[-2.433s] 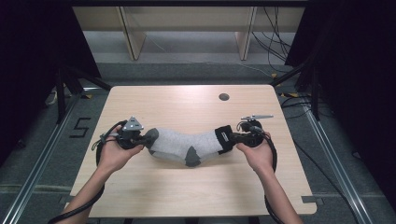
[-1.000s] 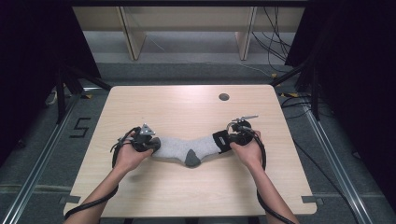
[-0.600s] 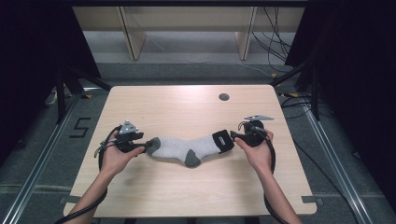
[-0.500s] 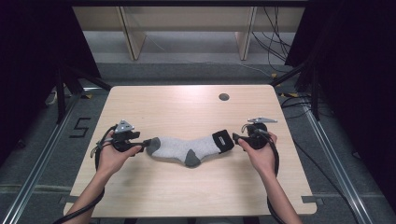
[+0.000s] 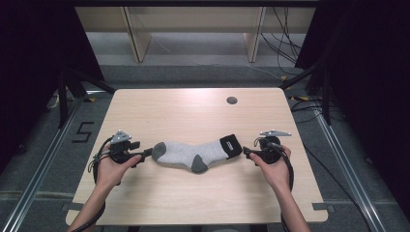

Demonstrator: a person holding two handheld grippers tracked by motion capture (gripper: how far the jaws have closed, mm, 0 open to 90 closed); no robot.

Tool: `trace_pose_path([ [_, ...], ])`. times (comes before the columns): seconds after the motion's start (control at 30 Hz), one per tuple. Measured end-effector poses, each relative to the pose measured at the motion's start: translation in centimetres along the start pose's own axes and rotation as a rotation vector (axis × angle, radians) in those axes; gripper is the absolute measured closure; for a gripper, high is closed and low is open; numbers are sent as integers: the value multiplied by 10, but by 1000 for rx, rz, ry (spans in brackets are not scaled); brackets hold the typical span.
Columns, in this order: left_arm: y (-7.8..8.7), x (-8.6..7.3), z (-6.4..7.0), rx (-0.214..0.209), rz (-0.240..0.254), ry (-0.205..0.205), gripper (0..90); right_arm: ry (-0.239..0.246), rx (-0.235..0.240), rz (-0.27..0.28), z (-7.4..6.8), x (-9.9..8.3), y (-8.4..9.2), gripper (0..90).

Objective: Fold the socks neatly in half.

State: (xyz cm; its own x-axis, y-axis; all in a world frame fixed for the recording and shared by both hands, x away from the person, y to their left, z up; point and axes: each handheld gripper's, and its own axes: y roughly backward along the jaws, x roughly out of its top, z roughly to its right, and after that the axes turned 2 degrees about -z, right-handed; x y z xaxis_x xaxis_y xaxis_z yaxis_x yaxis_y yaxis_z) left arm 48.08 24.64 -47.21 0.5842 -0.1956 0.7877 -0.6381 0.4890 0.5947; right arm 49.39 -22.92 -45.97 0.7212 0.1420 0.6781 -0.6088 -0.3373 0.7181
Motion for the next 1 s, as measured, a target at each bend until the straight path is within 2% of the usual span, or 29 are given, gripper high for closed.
trace_pose_path([
  [0.03, 0, 0, 0, 0, 0, 0, 358, 0, 0, 0, 0, 0, 0, 262],
  [0.07, -2, -2, 0, -6, -11, 24, 368, -13, 15, -15, -2, 1, -3, 272],
  [0.1, -4, -2, -1, -10, -12, 23, 370, -63, 16, -34, -7, 2, -4, 276],
  [0.13, -4, -2, -1, -10, -12, 23, 374, -63, 16, -34, -7, 2, -4, 276],
  [0.17, -4, -1, -2, -6, -26, 12, 374, -35, 17, -24, -4, 3, -6, 282],
  [0.2, -4, 0, -4, -6, -40, 2, 376, -39, 21, -17, -4, 4, -7, 301],
  [0.23, -7, 1, -2, -6, -23, 31, 380, -27, 27, -18, -3, 4, -8, 319],
  [0.27, -7, 3, -4, -15, -38, 16, 390, -41, 20, -18, -3, 7, -9, 331],
  [0.33, -10, 5, -3, -17, -25, 41, 400, -54, 36, -18, -3, 8, -10, 341],
  [0.4, -12, 6, -3, -22, -26, 58, 443, -46, 24, -35, -1, 13, -14, 390],
  [0.43, -14, 6, -2, -22, -14, 83, 443, -46, 24, -35, -1, 13, -14, 390],
  [0.47, -15, 6, -2, -30, -18, 88, 457, -62, 37, -39, -1, 15, -16, 403],
  [0.5, -17, 6, 0, -32, -18, 90, 464, -67, 29, -41, -3, 17, -18, 404],
  [0.53, -18, 6, 0, -36, -18, 90, 466, -39, 19, -44, -2, 18, -20, 404],
  [0.6, -18, 8, 1, -43, -25, 78, 463, -43, 28, -42, -3, 21, -24, 399],
  [0.63, -21, 11, 1, -47, -18, 94, 454, -65, 16, -77, -6, 24, -25, 393],
  [0.67, -21, 11, 1, -47, -18, 94, 446, -65, 16, -77, -6, 24, -25, 393],
  [0.7, -24, 11, 0, -49, -26, 98, 446, -39, 31, -69, -6, 24, -27, 391],
  [0.73, -28, 12, -4, -48, -49, 103, 430, -33, 38, -93, -8, 27, -31, 395],
  [0.77, -28, 12, -4, -48, -49, 103, 430, -33, 38, -93, -8, 27, -31, 395],
  [0.8, -32, 13, -7, -51, -56, 110, 430, -63, 52, -116, -12, 28, -31, 410],
  [0.87, -36, 13, -6, -58, -59, 129, 431, -45, 40, -124, -13, 30, -34, 432],
  [0.93, -38, 14, -6, -68, -69, 129, 431, -31, 60, -103, -12, 32, -35, 470],
  [1.0, -40, 15, -3, -74, -62, 135, 430, -41, 51, -82, -14, 32, -34, 477],
])
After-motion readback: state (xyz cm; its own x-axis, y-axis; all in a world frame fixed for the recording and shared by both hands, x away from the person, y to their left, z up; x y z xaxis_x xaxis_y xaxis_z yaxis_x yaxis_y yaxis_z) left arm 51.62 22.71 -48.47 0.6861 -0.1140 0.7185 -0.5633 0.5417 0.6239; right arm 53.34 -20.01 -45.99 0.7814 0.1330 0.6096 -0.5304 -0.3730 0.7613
